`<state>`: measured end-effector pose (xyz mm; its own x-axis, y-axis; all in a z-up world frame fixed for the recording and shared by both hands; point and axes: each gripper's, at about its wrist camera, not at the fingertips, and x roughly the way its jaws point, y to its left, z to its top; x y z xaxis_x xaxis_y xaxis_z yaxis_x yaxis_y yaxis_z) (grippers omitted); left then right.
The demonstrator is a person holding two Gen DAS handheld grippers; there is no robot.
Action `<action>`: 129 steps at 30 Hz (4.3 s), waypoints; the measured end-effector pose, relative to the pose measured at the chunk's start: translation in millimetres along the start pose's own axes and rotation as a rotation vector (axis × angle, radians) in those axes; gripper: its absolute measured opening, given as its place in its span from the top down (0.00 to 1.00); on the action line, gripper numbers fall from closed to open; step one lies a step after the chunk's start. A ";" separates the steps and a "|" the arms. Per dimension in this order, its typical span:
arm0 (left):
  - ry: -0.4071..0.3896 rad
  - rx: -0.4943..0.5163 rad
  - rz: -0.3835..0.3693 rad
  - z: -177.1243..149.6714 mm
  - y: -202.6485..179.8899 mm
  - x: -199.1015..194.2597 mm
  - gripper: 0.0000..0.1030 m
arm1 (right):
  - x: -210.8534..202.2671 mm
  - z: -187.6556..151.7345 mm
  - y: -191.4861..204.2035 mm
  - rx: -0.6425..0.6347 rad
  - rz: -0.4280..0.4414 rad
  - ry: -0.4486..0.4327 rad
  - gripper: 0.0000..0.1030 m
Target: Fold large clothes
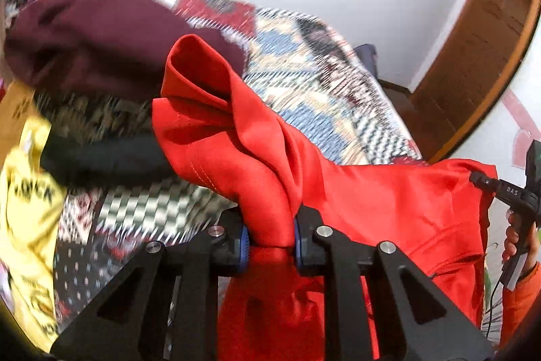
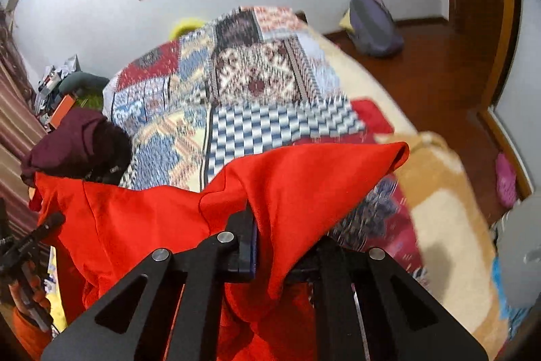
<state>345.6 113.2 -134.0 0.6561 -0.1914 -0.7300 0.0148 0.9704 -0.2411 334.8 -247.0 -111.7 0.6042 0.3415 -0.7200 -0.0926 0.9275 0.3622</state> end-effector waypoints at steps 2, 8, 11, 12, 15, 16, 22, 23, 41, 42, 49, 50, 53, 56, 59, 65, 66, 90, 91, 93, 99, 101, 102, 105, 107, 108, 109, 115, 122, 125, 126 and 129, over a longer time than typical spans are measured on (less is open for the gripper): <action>-0.016 0.019 -0.014 16.7 -11.1 2.5 0.82 | -4.4 12.7 -2.6 0.002 -0.008 -0.029 0.92; -0.033 0.083 -0.002 58.4 -33.7 37.6 0.82 | 8.7 48.0 -17.9 0.028 -0.052 -0.076 0.92; -0.013 0.087 -0.001 76.2 -36.4 70.4 0.82 | 25.7 61.8 -25.8 0.032 -0.088 -0.077 0.92; -0.004 0.088 0.001 80.8 -35.5 79.4 0.81 | 35.0 66.9 -28.3 0.031 -0.101 -0.072 0.92; 0.043 0.093 0.026 92.4 -34.1 118.6 0.81 | 60.0 78.0 -36.6 0.032 -0.129 -0.044 0.92; 0.061 0.091 0.037 95.9 -31.6 133.0 0.81 | 65.8 79.8 -40.0 0.030 -0.136 -0.034 0.92; 0.122 0.099 0.079 100.3 -17.8 181.9 0.79 | 109.0 79.7 -63.4 0.033 -0.217 0.030 0.92; 0.131 0.091 0.075 99.5 -14.9 185.7 0.78 | 112.4 78.0 -68.7 0.044 -0.215 0.040 0.91; 0.169 0.116 0.127 73.2 -15.6 128.1 0.60 | 54.6 60.9 -55.8 -0.035 -0.295 0.093 0.62; 0.164 0.120 0.125 70.8 -17.5 117.8 0.60 | 49.6 60.2 -53.0 -0.044 -0.296 0.088 0.61; 0.122 0.145 0.130 51.1 -22.9 58.1 0.49 | -2.9 41.1 -20.4 -0.134 -0.269 0.052 0.48; 0.123 0.149 0.127 47.2 -22.6 50.8 0.49 | -8.3 36.9 -16.3 -0.151 -0.269 0.046 0.48; 0.133 0.150 0.122 33.6 -19.9 30.8 0.46 | -26.6 21.6 -3.2 -0.200 -0.267 0.041 0.48; 0.137 0.141 0.129 15.9 -13.4 13.4 0.33 | -37.3 4.9 4.3 -0.232 -0.255 0.053 0.41; 0.161 0.136 0.136 -5.0 -4.8 2.9 0.31 | -43.2 -13.3 8.4 -0.254 -0.248 0.049 0.32; 0.245 0.085 0.081 -52.7 10.1 -9.1 0.31 | -42.9 -50.9 9.1 -0.275 -0.270 0.100 0.32; 0.258 0.076 0.068 -61.6 12.0 -10.8 0.31 | -42.4 -55.8 8.4 -0.275 -0.274 0.110 0.32; 0.377 -0.175 -0.090 -157.7 30.2 -15.6 0.31 | -43.0 -146.3 -82.2 -0.068 -0.291 0.343 0.32; 0.373 -0.170 -0.091 -157.9 28.7 -16.5 0.31 | -44.1 -147.2 -82.6 -0.068 -0.285 0.332 0.32; 0.362 -0.143 -0.094 -159.1 22.2 -19.2 0.31 | -44.2 -147.2 -82.3 -0.068 -0.275 0.323 0.29; 0.334 -0.049 -0.127 -154.7 2.9 -22.0 0.73 | -42.2 -144.8 -90.9 -0.039 -0.235 0.278 0.29; 0.335 -0.046 -0.147 -151.7 -0.2 -20.2 0.82 | -41.1 -140.5 -97.1 -0.020 -0.252 0.276 0.30; 0.336 -0.048 -0.155 -150.3 -1.2 -19.4 0.88 | -41.5 -138.8 -100.1 -0.009 -0.259 0.279 0.32; 0.330 -0.064 -0.181 -143.5 -2.8 -18.3 0.92 | -47.6 -135.5 -111.4 0.047 -0.208 0.280 0.40; 0.315 -0.072 -0.198 -139.6 -2.8 -20.9 0.93 | -54.4 -137.3 -116.3 0.059 -0.190 0.278 0.47; 0.302 -0.071 -0.203 -136.4 -3.7 -22.8 0.93 | -56.7 -137.6 -115.9 0.054 -0.185 0.279 0.49; 0.294 -0.070 -0.205 -134.4 -3.9 -24.3 0.93 | -58.1 -138.9 -116.9 0.051 -0.179 0.281 0.49; 0.246 -0.079 -0.219 -121.0 -7.7 -33.0 0.94 | -57.5 -147.1 -117.5 0.043 -0.177 0.288 0.55; 0.189 -0.059 -0.212 -106.0 -10.1 -48.3 0.94 | -76.8 -131.7 -108.7 0.036 -0.177 0.219 0.60; 0.180 -0.055 -0.216 -103.3 -9.7 -49.0 0.94 | -71.4 -136.8 -105.0 0.019 -0.181 0.256 0.60; 0.178 -0.051 -0.213 -103.8 -10.9 -48.2 0.94 | -67.5 -139.8 -105.2 0.015 -0.184 0.272 0.60; 0.186 -0.043 -0.201 -108.2 -13.5 -43.5 0.94 | -54.8 -153.1 -108.6 0.021 -0.200 0.305 0.60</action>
<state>235.3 92.5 -168.1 0.4938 -0.4069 -0.7685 0.0960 0.9039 -0.4169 190.6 -343.2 -202.3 0.3443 0.1867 -0.9201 0.0217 0.9782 0.2066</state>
